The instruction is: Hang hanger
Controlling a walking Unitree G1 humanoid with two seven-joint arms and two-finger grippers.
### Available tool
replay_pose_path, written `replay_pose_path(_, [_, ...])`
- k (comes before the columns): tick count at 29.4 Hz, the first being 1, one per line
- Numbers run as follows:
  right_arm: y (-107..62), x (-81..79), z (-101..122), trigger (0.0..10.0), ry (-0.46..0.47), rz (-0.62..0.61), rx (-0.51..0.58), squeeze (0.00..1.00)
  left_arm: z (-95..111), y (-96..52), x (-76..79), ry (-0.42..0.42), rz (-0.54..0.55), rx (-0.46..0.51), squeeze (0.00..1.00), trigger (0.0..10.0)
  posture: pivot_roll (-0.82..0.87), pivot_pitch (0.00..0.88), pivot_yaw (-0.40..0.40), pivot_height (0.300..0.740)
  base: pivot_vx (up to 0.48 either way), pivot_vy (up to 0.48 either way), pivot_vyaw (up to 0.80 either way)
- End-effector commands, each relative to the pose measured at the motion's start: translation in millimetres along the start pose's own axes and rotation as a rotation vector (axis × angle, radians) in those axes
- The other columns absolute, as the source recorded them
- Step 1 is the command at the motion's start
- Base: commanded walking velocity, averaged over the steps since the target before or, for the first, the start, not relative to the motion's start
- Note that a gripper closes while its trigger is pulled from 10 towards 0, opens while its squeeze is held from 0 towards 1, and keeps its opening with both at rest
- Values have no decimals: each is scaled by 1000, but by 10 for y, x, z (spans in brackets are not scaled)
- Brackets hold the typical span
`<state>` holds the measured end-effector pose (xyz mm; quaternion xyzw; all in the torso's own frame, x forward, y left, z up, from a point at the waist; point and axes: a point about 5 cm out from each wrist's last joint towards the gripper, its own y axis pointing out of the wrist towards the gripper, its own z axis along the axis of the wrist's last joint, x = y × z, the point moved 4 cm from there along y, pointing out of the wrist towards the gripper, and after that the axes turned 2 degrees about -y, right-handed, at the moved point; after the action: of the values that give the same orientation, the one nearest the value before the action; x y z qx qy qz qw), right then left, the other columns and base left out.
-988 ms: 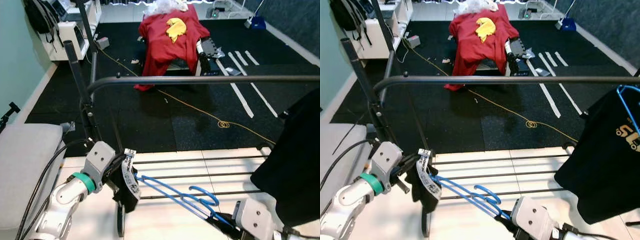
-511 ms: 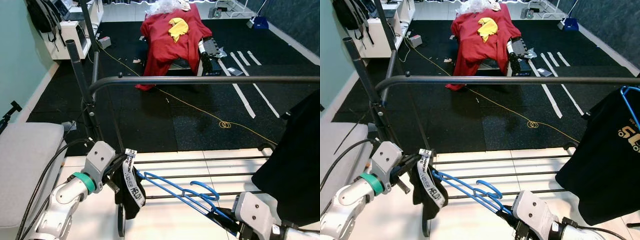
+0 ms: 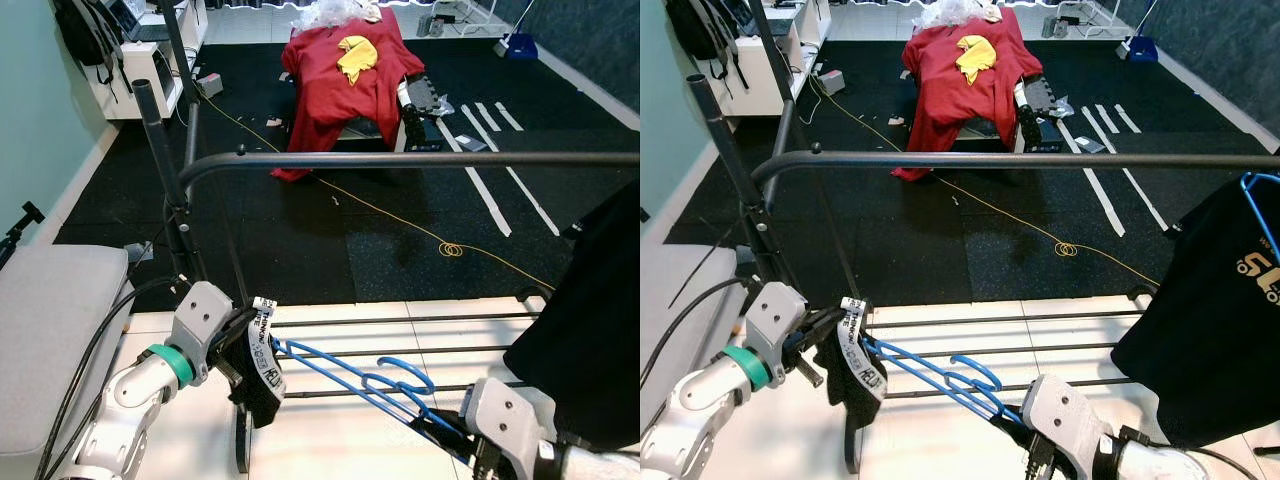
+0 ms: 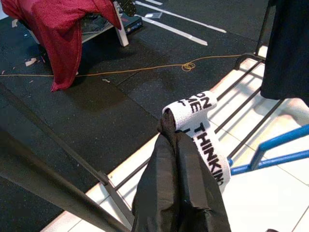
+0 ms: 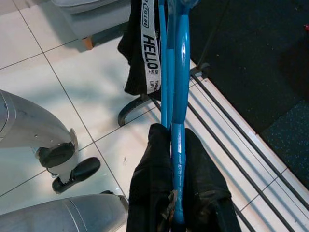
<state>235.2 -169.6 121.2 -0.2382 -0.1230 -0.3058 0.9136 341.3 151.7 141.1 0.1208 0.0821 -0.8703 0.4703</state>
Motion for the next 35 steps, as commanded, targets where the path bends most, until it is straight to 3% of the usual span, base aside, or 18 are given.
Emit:
replay_pose_path(1, [16, -45, -28, 10000, 8, 20, 1, 0, -13, -10, 31, -7, -14, -7, 0, 10000, -280, 163, 79, 740, 0, 0, 0])
replay_pose_path(10, [72, -24, -26, 10000, 11, 34, 14, 0, 63, -21, 22, -12, -15, 14, 0, 10000, -266, 160, 87, 740, 0, 0, 0])
replay_pose_path(16, [202, 37, 8, 10000, -4, 47, 37, 0, 233, -1, 105, -28, -61, 66, 0, 10000, -261, 163, 91, 740, 0, 0, 0])
replay_pose_path(22, [408, 225, 162, 10000, -61, 55, 86, 0, 335, -21, 244, -39, -139, 90, 0, 10000, -248, 163, 90, 740, 0, 0, 0])
replay_pose_path(35, [495, 426, 276, 10000, -123, -1, 114, 0, 391, -39, 291, -42, -164, 96, 0, 10000, -240, 161, 88, 740, 0, 0, 0])
